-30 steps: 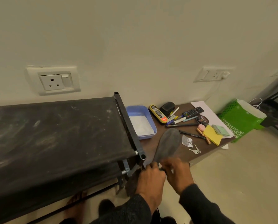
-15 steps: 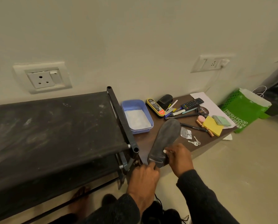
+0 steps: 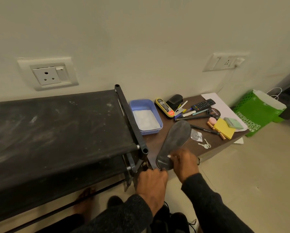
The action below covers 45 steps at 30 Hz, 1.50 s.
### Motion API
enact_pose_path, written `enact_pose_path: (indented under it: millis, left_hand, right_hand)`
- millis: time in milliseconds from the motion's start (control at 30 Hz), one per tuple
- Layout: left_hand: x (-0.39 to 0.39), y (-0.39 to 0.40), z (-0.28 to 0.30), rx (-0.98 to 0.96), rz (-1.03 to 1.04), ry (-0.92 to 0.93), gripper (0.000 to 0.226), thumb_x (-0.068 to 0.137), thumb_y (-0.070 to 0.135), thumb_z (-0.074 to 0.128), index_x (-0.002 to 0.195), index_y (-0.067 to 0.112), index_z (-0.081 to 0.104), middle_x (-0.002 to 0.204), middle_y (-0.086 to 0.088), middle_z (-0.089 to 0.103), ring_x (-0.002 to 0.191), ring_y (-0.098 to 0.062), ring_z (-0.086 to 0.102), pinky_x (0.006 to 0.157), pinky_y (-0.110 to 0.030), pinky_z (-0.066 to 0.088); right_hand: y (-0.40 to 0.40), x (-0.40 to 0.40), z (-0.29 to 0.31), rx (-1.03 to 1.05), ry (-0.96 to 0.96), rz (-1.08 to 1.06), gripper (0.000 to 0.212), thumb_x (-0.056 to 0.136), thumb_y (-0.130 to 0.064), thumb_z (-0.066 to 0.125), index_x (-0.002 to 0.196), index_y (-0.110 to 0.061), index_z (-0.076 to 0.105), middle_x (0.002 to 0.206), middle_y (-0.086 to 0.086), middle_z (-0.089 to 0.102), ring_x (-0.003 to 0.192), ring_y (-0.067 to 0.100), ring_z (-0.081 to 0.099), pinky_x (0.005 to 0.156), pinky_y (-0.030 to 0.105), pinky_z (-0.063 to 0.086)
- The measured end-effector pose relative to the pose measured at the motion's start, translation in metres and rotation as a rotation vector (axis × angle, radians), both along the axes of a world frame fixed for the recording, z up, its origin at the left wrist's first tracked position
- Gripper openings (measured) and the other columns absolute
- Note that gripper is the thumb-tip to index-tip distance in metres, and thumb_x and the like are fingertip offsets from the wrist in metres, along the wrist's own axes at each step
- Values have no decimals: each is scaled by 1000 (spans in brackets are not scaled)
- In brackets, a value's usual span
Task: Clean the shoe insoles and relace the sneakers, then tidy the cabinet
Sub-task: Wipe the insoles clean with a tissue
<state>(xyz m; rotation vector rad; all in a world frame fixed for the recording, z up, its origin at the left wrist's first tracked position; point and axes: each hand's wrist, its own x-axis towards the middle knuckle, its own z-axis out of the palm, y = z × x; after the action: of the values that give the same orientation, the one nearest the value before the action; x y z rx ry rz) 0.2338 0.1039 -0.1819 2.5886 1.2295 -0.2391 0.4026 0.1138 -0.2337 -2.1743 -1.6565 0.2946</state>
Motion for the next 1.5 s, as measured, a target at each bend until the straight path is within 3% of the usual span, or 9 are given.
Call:
enact_pose_path:
  millis: [200,300,467,667,800,933,1100,1233,1500]
  left_hand:
    - [-1,4,1,-58,0,-18,32,95,8,56,125,13,50,118,-13,61,104,-32,62,84,-44,51]
    - [-4,6,-2,-91,13,-25,40,93,7,58,131,13,49,119,-13,61,104,-32,63,86,-45,52]
    - [-5,4,1,-100,1,-25,44,91,2,56,132,13,48,121,-13,60,107,-33,61,88,-45,51]
    - [-7,2,-8,-89,11,-10,60,94,12,59,148,18,34,126,-13,58,108,-31,60,90,-45,52]
    - [-6,3,-8,-115,38,-50,41,94,10,58,133,16,48,121,-11,60,106,-30,61,91,-45,52]
    - [-5,4,-11,-115,22,-7,57,95,18,64,145,19,38,125,-14,58,111,-32,58,90,-46,49]
    - [-4,4,-7,-102,37,-58,38,92,13,65,127,16,50,121,-12,60,109,-31,60,89,-44,47]
    - [-2,6,-9,-95,35,-50,41,92,14,65,129,16,48,122,-12,59,110,-32,59,89,-44,47]
    - [-3,5,-10,-80,27,-38,42,92,17,67,130,16,50,121,-12,60,109,-32,60,88,-44,47]
  right_hand:
    - [8,8,14,-46,-18,53,14,96,-12,61,103,-13,74,105,4,69,90,7,58,83,10,44]
    - [17,7,15,0,11,-100,13,95,-10,63,99,-12,75,103,6,71,93,14,64,85,19,48]
    - [-22,-17,12,-81,-28,178,13,91,-8,68,90,-18,76,97,0,71,86,10,66,80,20,52]
    - [20,1,12,-36,-34,-77,11,92,-12,66,93,-13,77,99,11,72,93,27,67,88,39,55]
    - [-3,-12,10,-107,-36,161,12,94,-12,65,101,-16,74,105,0,66,90,7,60,78,7,44]
    - [19,3,9,-20,17,-51,12,94,-12,66,99,-15,75,98,-1,67,87,9,63,78,12,47]
    - [-1,-18,3,-86,-20,187,10,92,-16,69,100,-19,73,96,-13,58,82,-4,52,72,2,38]
    - [21,-7,3,19,0,27,8,90,-13,71,95,-17,76,97,-3,68,84,4,58,81,13,44]
    - [24,-8,4,36,-93,240,5,90,-15,71,95,-15,73,95,-2,65,84,7,58,80,20,50]
